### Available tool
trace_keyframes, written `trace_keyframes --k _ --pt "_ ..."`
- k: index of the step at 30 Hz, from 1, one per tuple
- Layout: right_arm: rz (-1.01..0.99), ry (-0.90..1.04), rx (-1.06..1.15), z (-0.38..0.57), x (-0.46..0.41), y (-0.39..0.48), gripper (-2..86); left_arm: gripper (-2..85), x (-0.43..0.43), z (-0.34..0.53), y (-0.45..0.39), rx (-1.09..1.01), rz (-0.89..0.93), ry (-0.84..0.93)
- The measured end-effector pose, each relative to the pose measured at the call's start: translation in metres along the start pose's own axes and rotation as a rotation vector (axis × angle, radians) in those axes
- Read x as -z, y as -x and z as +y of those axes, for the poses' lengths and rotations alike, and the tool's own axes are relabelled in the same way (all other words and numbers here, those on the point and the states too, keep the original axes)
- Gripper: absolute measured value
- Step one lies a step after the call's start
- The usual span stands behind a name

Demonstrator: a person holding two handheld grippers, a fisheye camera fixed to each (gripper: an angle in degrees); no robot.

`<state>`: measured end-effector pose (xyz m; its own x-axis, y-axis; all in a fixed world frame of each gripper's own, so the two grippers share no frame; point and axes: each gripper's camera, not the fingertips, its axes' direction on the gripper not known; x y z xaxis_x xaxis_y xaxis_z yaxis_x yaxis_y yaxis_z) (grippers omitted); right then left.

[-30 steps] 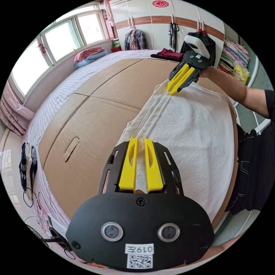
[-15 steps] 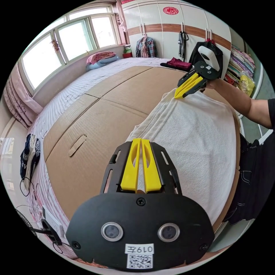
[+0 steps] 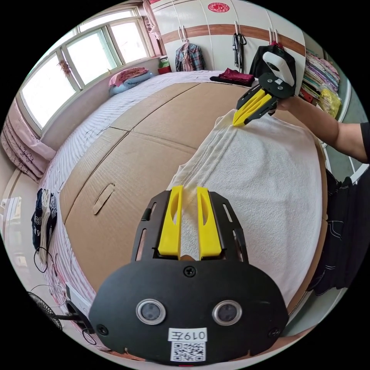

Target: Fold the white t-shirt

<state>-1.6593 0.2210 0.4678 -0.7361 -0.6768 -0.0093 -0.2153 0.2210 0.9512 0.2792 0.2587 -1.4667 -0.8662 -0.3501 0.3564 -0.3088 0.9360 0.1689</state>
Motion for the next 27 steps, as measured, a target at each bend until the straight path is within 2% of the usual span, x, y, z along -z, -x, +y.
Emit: trace_keyframes --k 12,19,27 --pt "0.010 -0.023 -0.044 0.035 -0.010 -0.023 -0.4 1.1 0.018 0.012 0.014 0.048 -0.039 -0.030" --pt "0.018 -0.015 -0.066 0.056 -0.026 -0.030 5.9 1.0 0.017 0.022 0.017 0.053 -0.040 -0.007" --pt "0.088 -0.091 -0.212 0.112 -0.008 -0.071 2.3 0.6 0.063 0.062 0.054 0.200 -0.010 -0.144"
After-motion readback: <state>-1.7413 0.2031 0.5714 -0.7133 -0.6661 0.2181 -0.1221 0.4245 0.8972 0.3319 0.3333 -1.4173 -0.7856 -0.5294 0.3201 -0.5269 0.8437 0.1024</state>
